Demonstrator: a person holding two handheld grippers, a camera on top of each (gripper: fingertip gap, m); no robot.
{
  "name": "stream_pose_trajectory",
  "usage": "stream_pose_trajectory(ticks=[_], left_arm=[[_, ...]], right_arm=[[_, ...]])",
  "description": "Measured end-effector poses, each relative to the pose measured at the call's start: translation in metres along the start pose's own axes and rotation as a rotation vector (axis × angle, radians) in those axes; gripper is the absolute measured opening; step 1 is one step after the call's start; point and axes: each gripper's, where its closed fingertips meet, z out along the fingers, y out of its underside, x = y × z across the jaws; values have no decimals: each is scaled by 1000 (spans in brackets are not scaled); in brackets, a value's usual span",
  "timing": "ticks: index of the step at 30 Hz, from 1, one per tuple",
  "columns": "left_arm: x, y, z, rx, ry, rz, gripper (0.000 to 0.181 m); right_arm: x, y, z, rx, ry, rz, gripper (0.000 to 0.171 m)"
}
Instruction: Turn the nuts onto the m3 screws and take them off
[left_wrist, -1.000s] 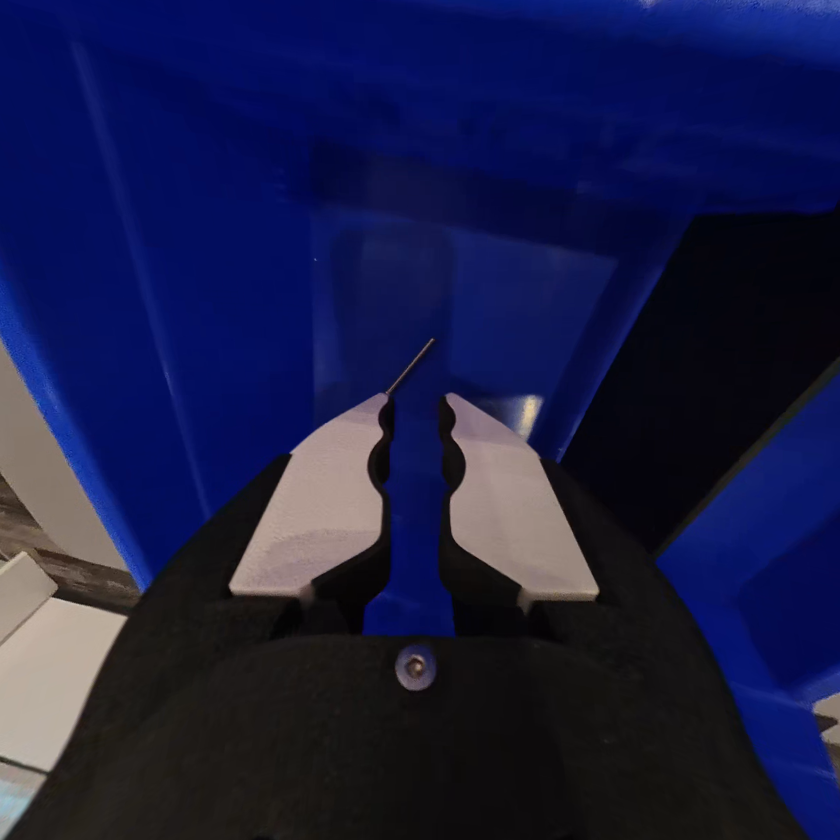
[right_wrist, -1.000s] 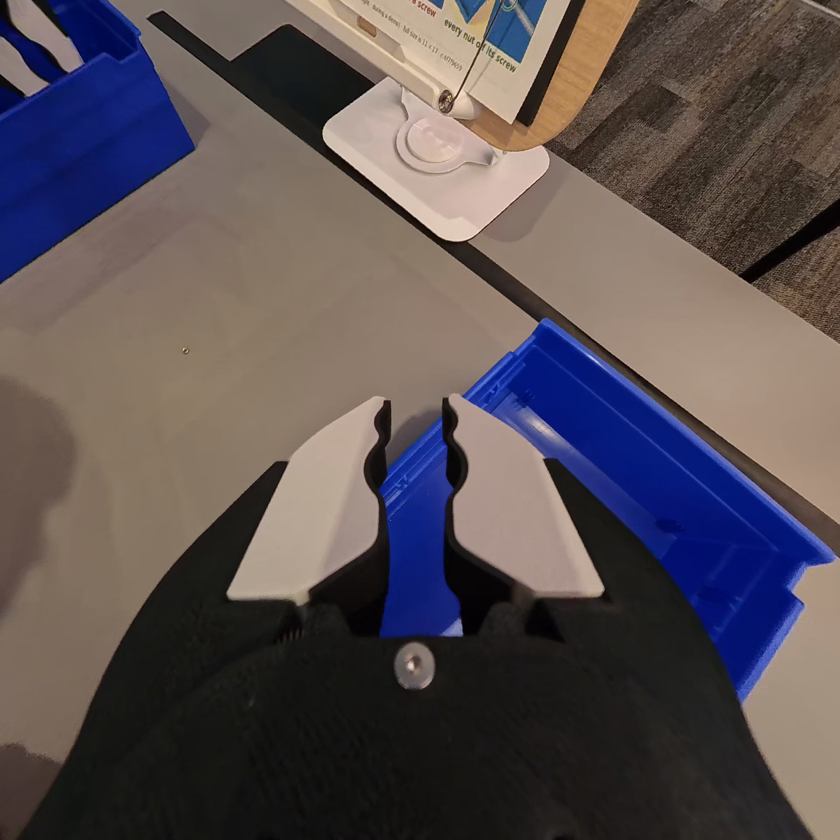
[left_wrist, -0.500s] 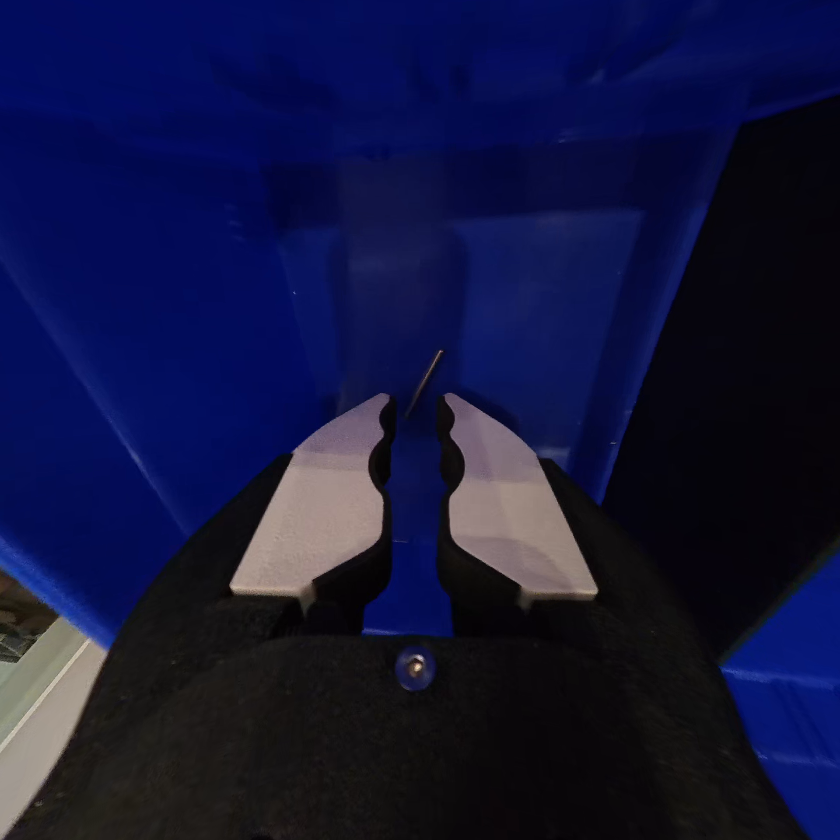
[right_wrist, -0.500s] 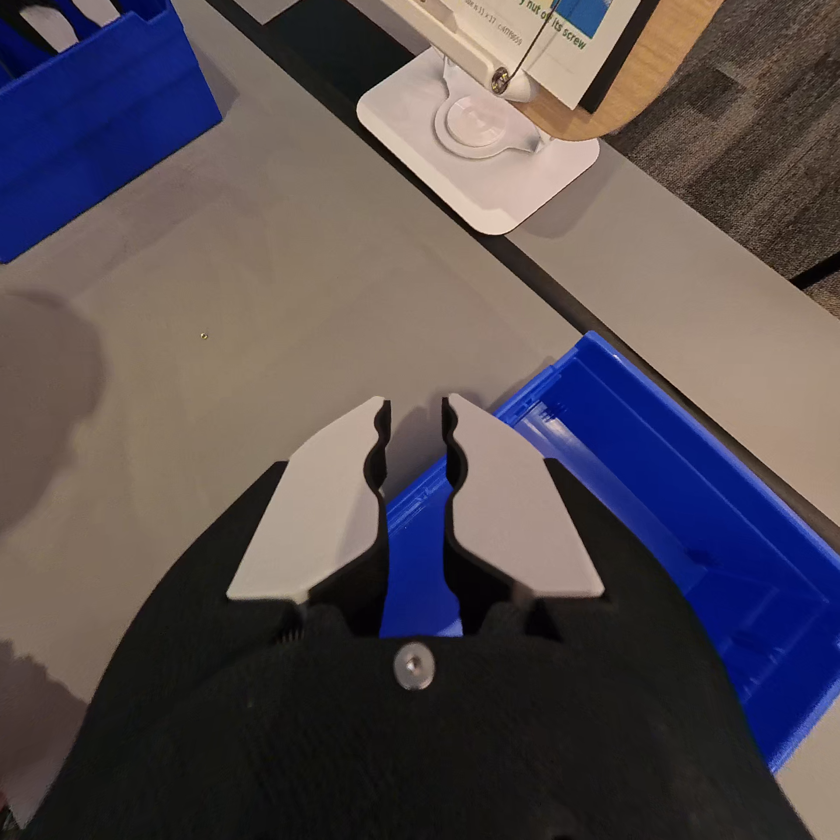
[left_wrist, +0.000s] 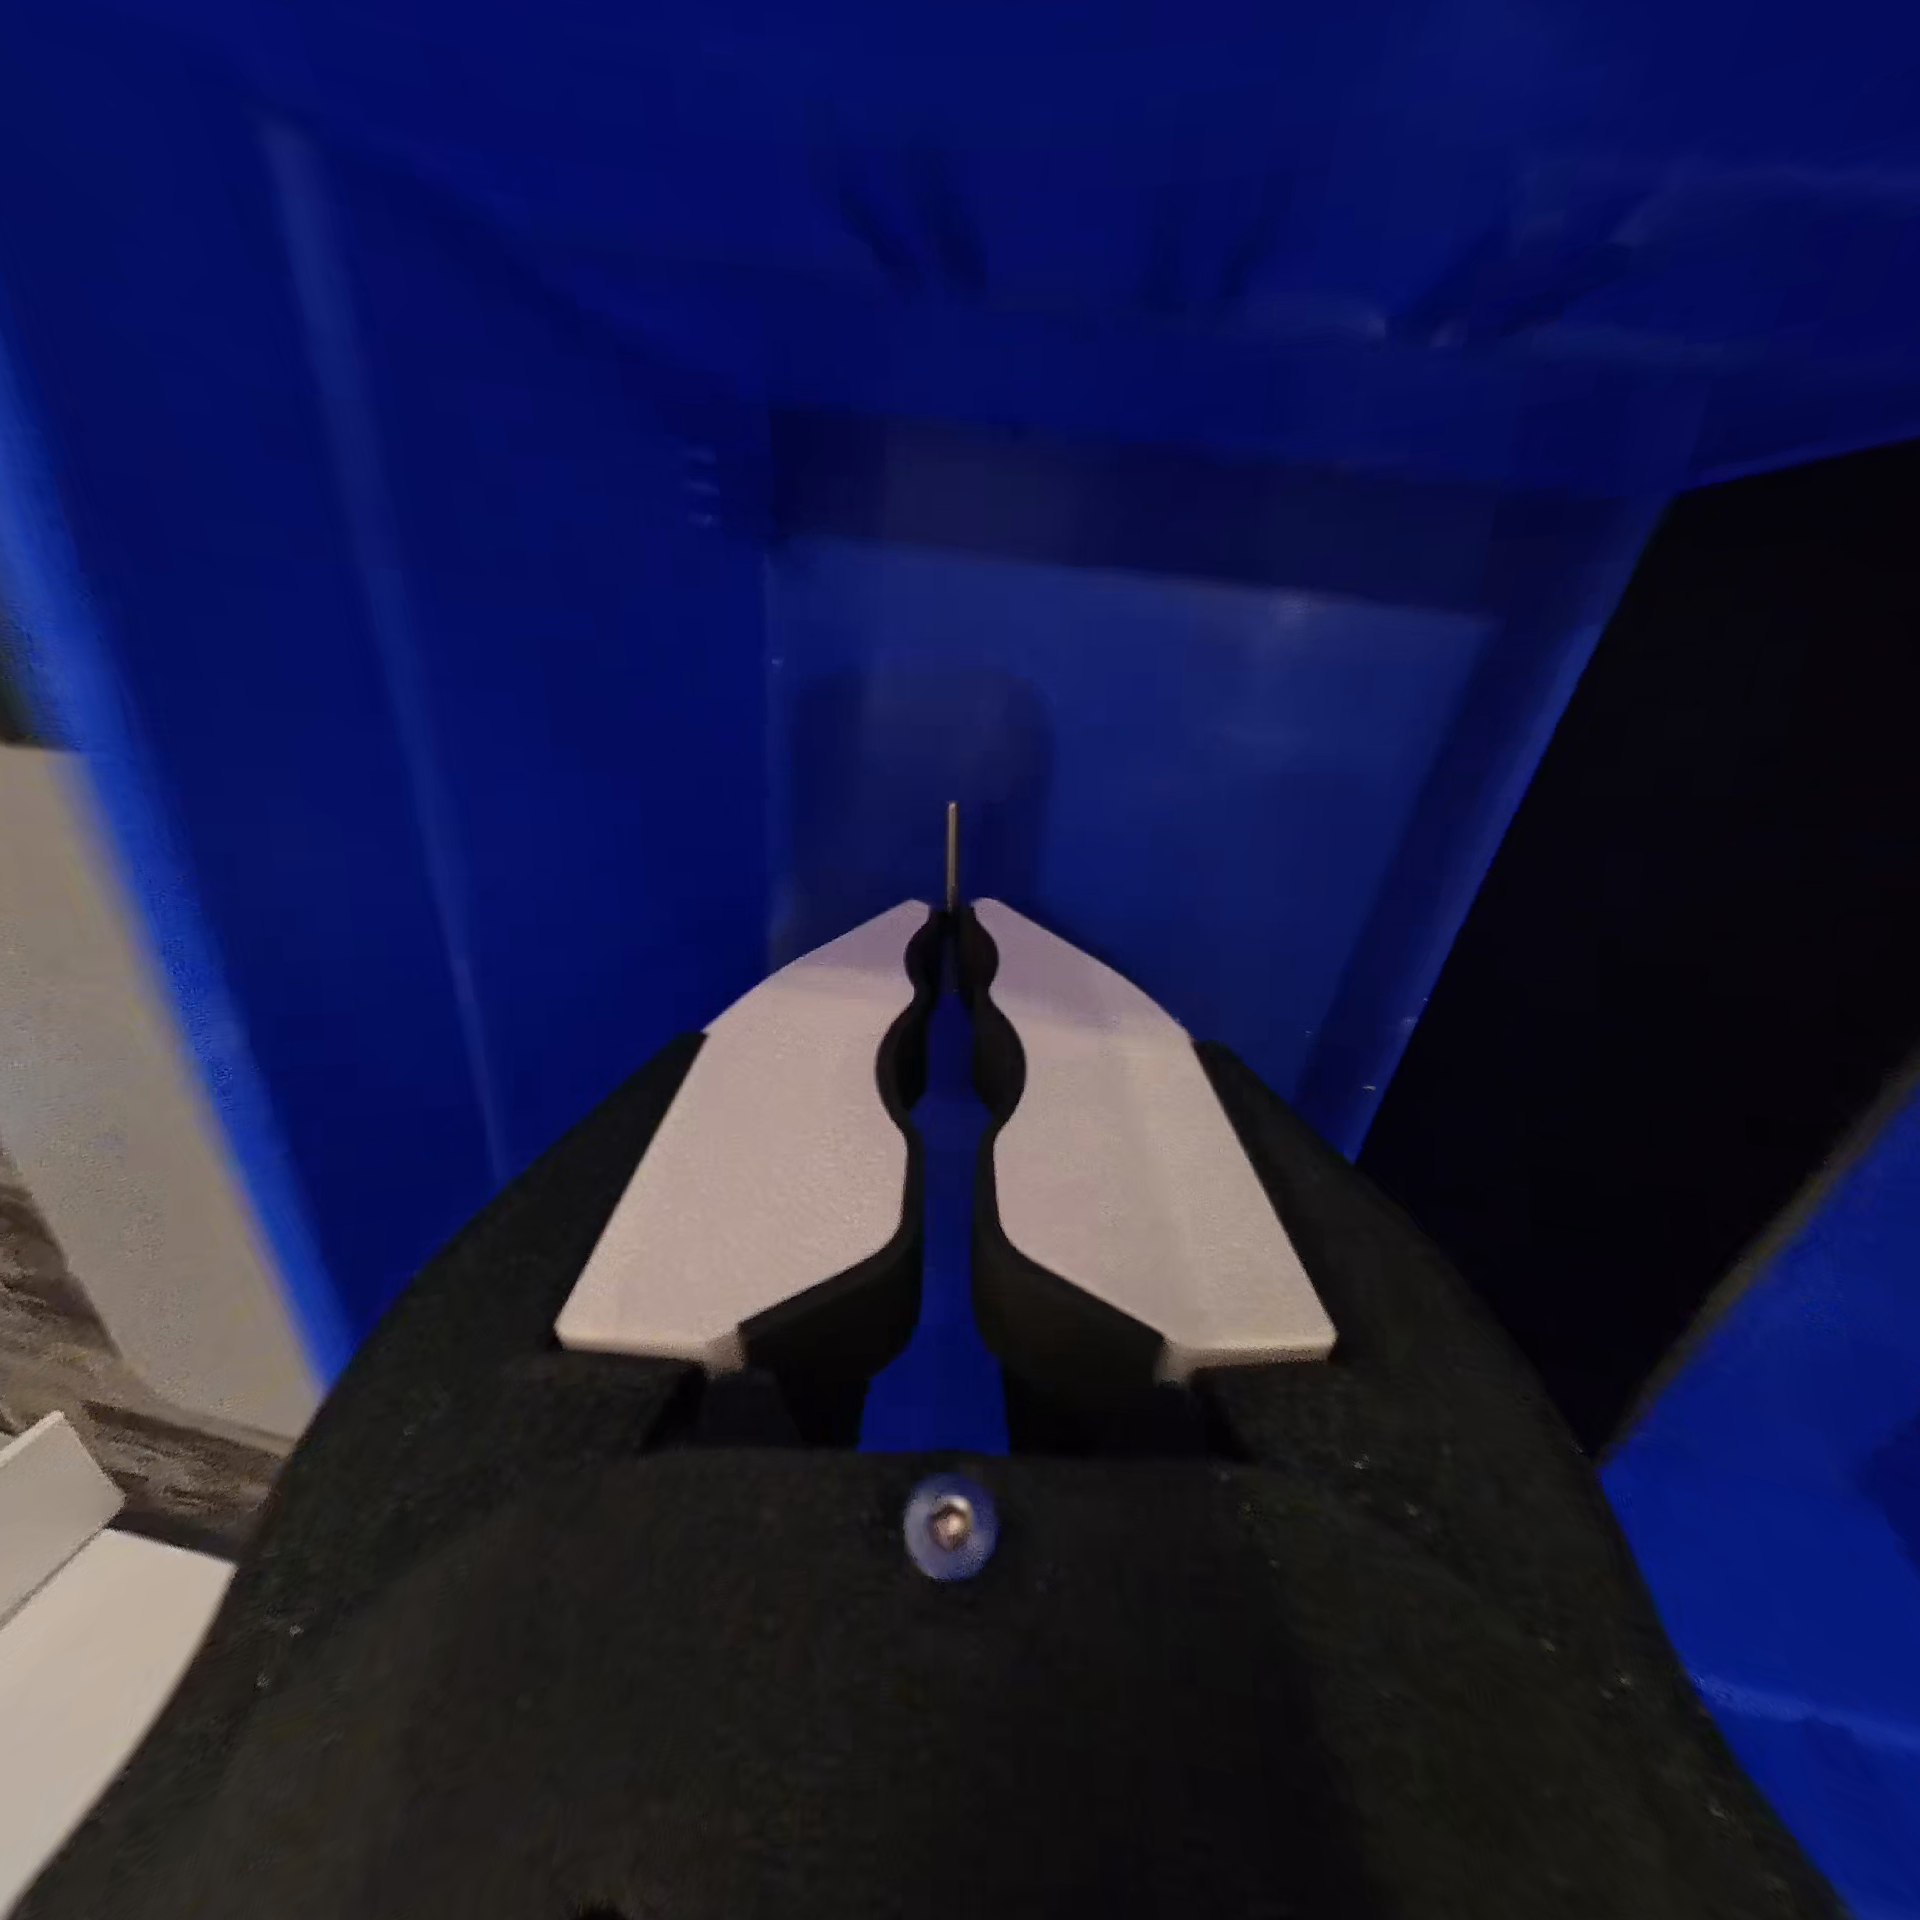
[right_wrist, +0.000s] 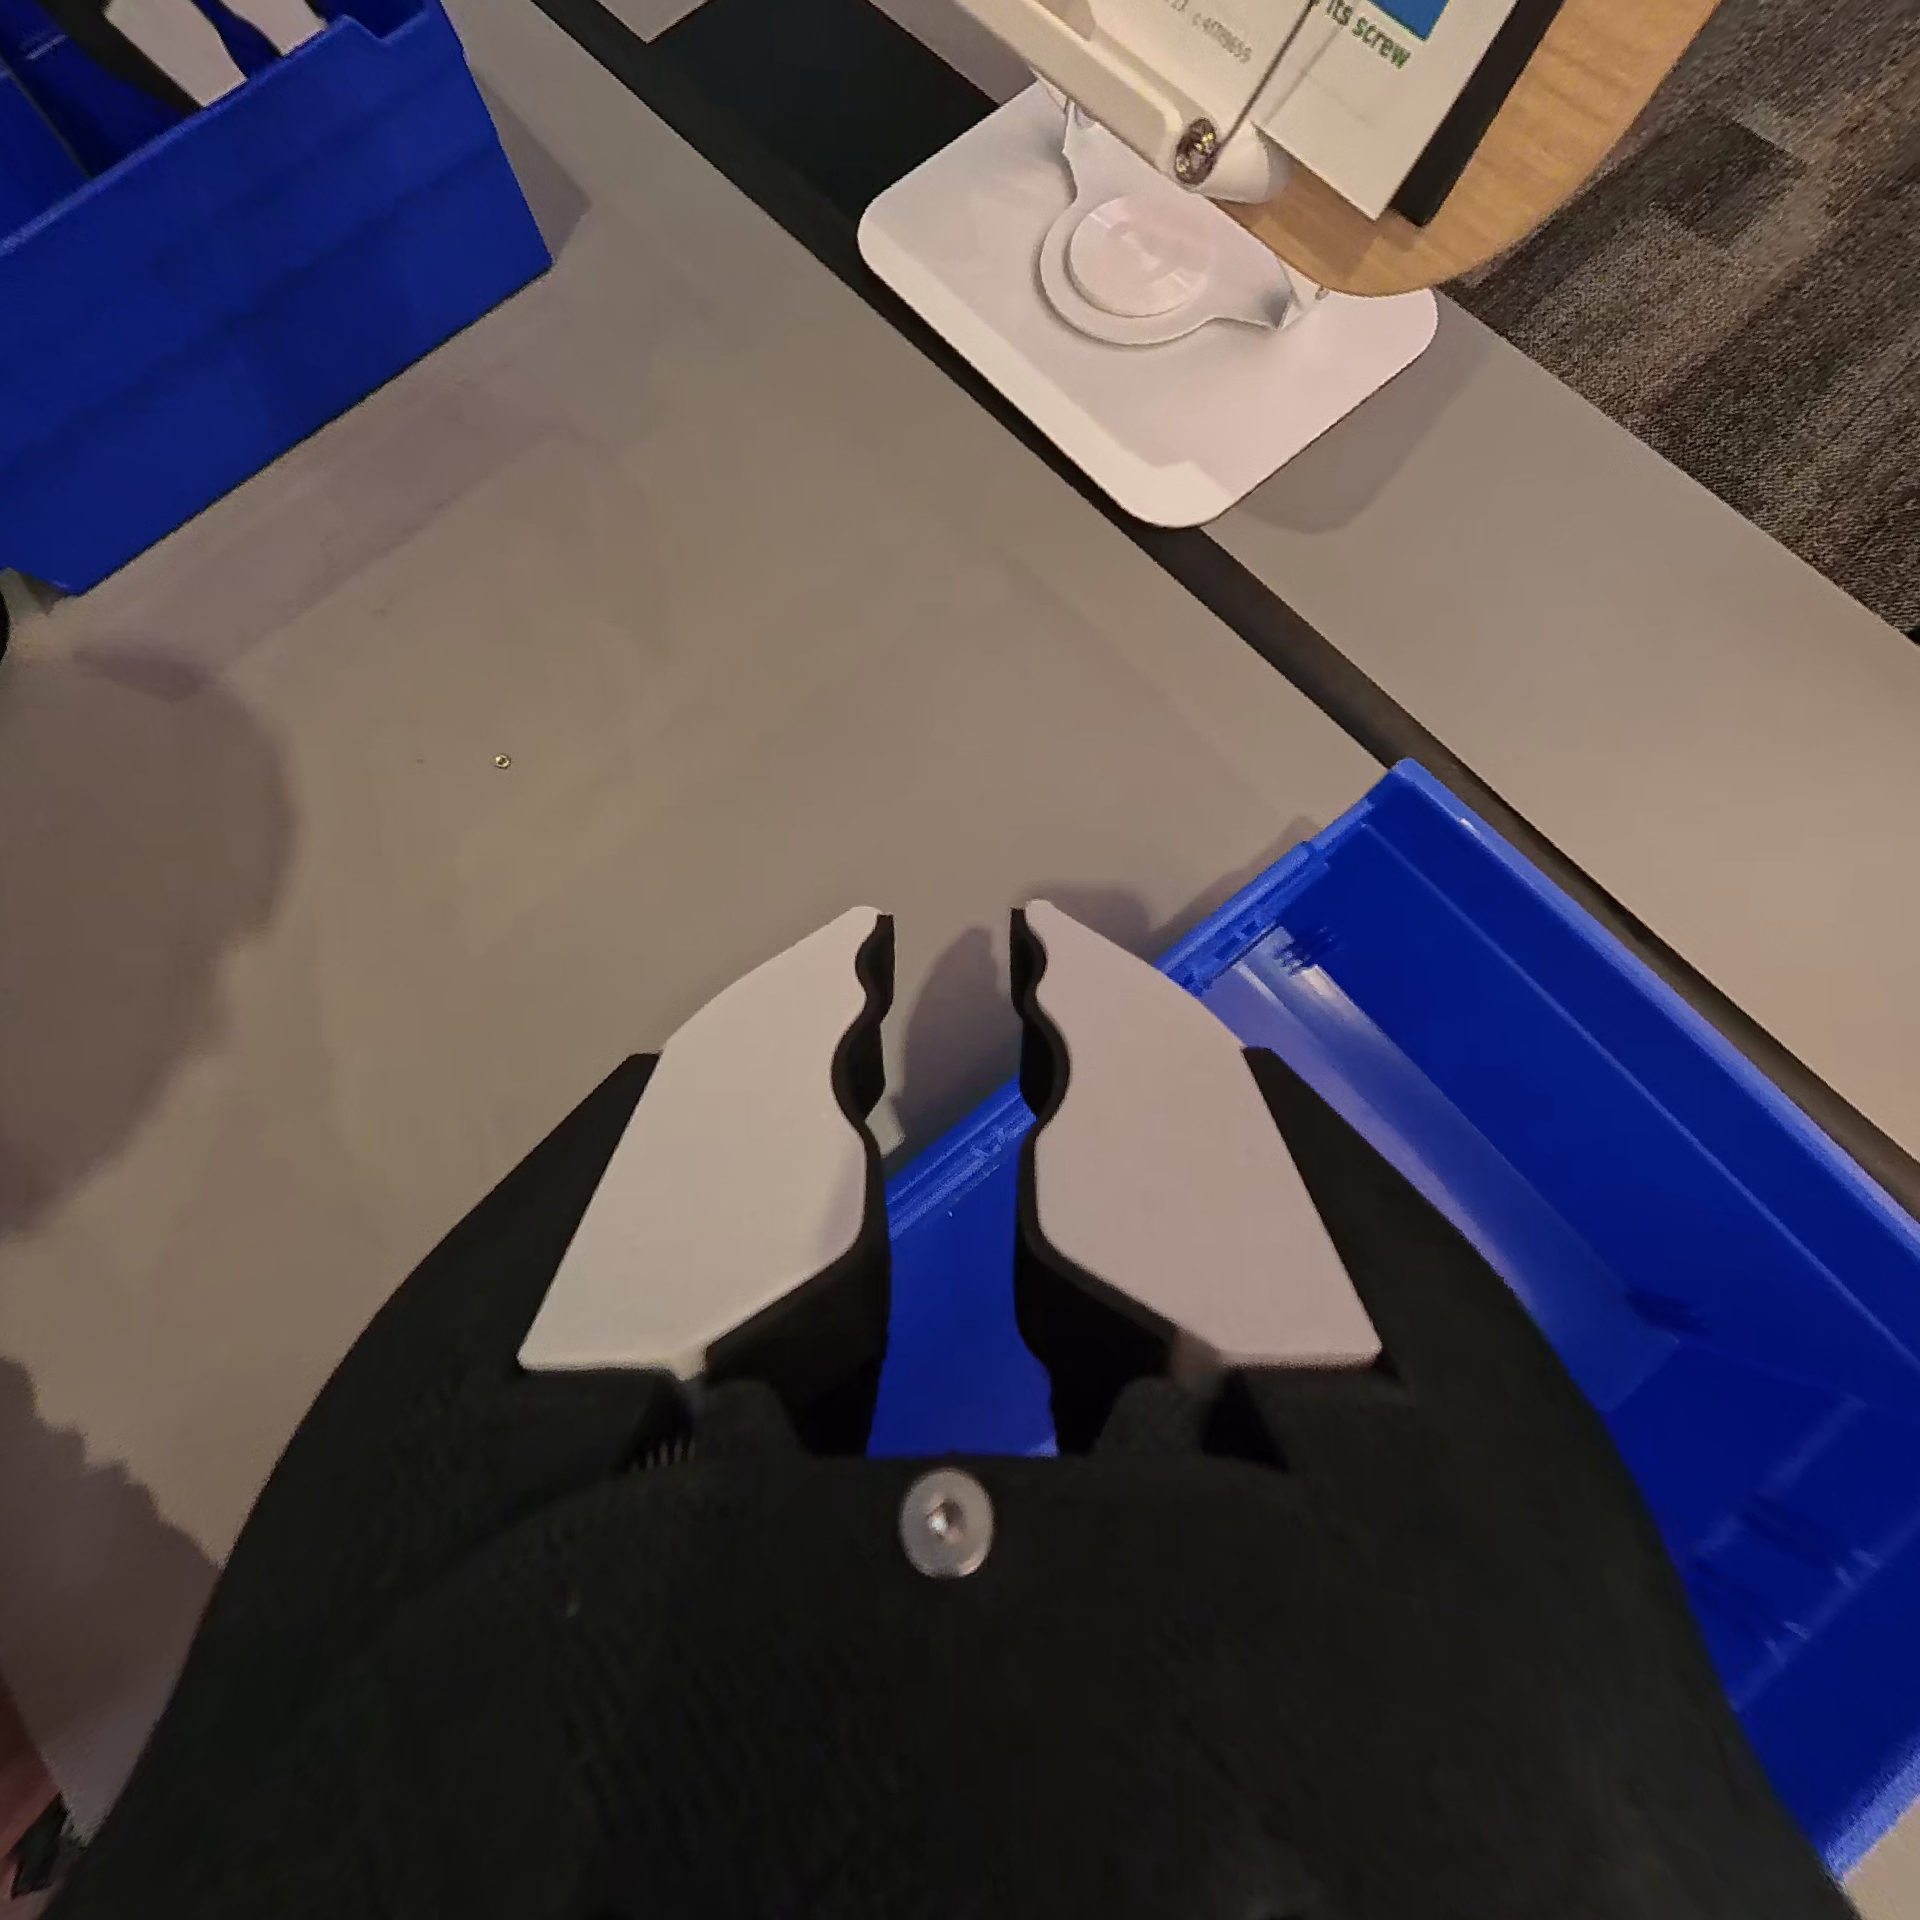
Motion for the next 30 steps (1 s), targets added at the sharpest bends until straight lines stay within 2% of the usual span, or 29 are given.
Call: stream_pose_trajectory(ticks=[2,5,8,12,16,18,21,25,30], left_arm=[[-9,-9,-25,88,-57,-95,3],[-19,-34,-80,300,-129,-315,3],[2,-92,-146,672,17,-545,3],[50,-171,-202,1013,219,-619,3],[94,-241,-224,1210,444,-601,2],[109,-271,-228,1257,516,-563,2],[119,-303,-229,1278,513,-521,2],[128,-324,-228,1304,511,-495,2],[132,-323,-218,1329,526,-491,2]], right_arm=[[-3,-4,-1,13,-10,-9,22],[-13,-15,-4,58,-30,-32,22],[-36,-40,-9,177,-83,-89,22],[-99,-94,-27,472,-267,-172,28],[-161,-124,-52,698,-472,-161,31],[-177,-127,-55,719,-537,-125,31],[-184,-126,-51,703,-573,-94,31],[-182,-127,-49,701,-573,-52,29],[-180,-123,-28,634,-573,-20,28]])
